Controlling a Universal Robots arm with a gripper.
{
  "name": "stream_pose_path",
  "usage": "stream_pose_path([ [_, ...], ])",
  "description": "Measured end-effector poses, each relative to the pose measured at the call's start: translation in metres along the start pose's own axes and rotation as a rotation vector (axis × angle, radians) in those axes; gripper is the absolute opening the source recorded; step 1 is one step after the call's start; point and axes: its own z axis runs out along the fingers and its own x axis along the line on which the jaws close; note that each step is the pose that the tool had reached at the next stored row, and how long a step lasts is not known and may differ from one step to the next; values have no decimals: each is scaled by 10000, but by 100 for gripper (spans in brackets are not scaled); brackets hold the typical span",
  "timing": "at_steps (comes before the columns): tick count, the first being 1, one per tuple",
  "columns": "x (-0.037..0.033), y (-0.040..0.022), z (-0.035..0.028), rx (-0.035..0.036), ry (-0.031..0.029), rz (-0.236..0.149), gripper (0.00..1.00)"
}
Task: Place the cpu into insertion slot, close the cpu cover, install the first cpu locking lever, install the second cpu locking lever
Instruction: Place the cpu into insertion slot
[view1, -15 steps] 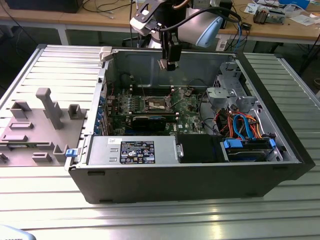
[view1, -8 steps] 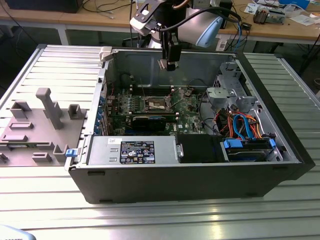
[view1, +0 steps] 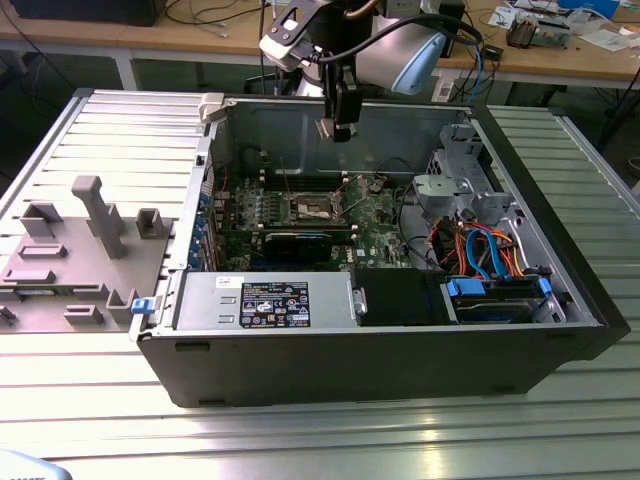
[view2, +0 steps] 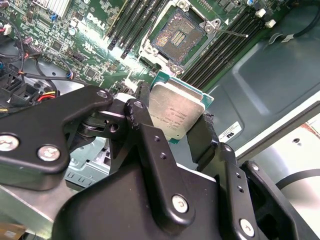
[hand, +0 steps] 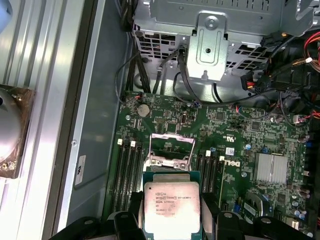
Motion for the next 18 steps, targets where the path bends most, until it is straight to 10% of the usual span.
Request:
stream_pose_path([
  [18, 0, 0, 2, -2, -9, 100, 55],
])
